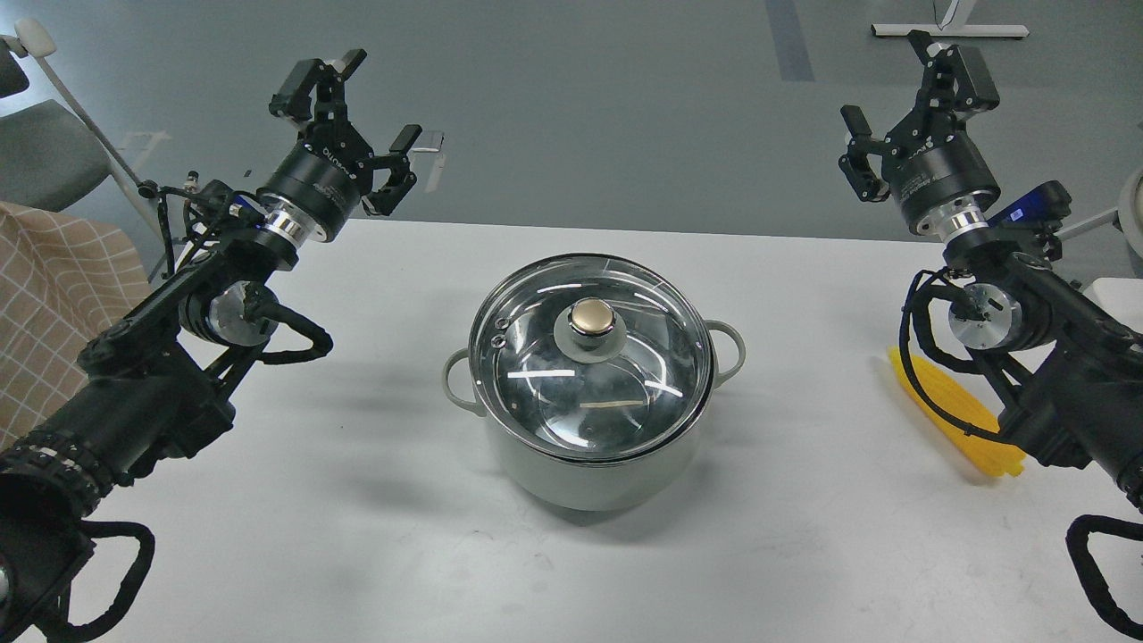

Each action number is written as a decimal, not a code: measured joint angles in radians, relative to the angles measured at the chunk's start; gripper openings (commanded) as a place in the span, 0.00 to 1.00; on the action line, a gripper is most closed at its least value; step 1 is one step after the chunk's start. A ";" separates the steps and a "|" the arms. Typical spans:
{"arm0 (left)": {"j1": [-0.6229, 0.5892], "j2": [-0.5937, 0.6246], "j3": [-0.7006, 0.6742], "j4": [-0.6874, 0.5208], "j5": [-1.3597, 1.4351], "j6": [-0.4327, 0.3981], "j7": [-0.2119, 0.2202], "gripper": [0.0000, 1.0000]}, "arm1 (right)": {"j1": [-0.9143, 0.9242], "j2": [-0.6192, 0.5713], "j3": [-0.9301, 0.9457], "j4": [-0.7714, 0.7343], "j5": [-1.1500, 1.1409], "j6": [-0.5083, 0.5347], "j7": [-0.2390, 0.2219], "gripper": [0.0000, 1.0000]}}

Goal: Open pot and put corn in

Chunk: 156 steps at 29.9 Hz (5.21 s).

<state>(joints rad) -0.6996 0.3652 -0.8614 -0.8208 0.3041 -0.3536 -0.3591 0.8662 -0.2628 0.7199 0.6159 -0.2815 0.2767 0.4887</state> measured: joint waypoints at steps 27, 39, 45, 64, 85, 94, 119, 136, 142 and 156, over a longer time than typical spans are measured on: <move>0.004 0.011 -0.004 -0.050 0.000 0.053 -0.012 0.98 | 0.001 -0.003 -0.005 0.000 0.003 -0.008 0.000 1.00; 0.004 0.051 -0.017 -0.098 0.053 0.055 -0.011 0.98 | 0.005 -0.005 -0.005 0.002 0.002 -0.008 0.000 1.00; -0.021 0.145 -0.014 -0.239 0.370 0.043 -0.021 0.98 | 0.007 -0.028 -0.011 -0.001 -0.008 -0.008 0.000 1.00; -0.056 0.219 0.113 -0.720 1.783 0.105 -0.068 0.98 | -0.033 -0.114 -0.013 0.042 -0.016 -0.028 0.000 1.00; -0.042 0.172 0.315 -0.606 1.878 0.204 -0.092 0.95 | -0.057 -0.115 -0.011 0.062 -0.016 -0.044 0.000 1.00; -0.033 0.173 0.342 -0.597 1.878 0.213 -0.092 0.93 | -0.058 -0.115 -0.011 0.065 -0.016 -0.046 0.000 1.00; -0.029 0.173 0.360 -0.587 1.877 0.233 -0.126 0.10 | -0.064 -0.115 -0.011 0.067 -0.016 -0.047 0.000 1.00; -0.252 0.408 0.345 -0.626 1.878 0.229 -0.129 0.12 | -0.062 -0.116 -0.011 0.067 -0.016 -0.047 0.000 1.00; -0.228 0.631 0.361 -0.616 1.871 0.269 -0.129 0.12 | -0.062 -0.116 -0.011 0.067 -0.016 -0.049 0.000 1.00; 0.149 0.761 0.363 -0.388 1.651 0.567 -0.130 0.12 | -0.064 -0.115 -0.012 0.068 -0.016 -0.051 0.000 1.00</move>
<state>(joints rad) -0.5501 1.1262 -0.4983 -1.2088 1.9551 0.2135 -0.4887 0.8024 -0.3773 0.7077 0.6844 -0.2976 0.2254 0.4887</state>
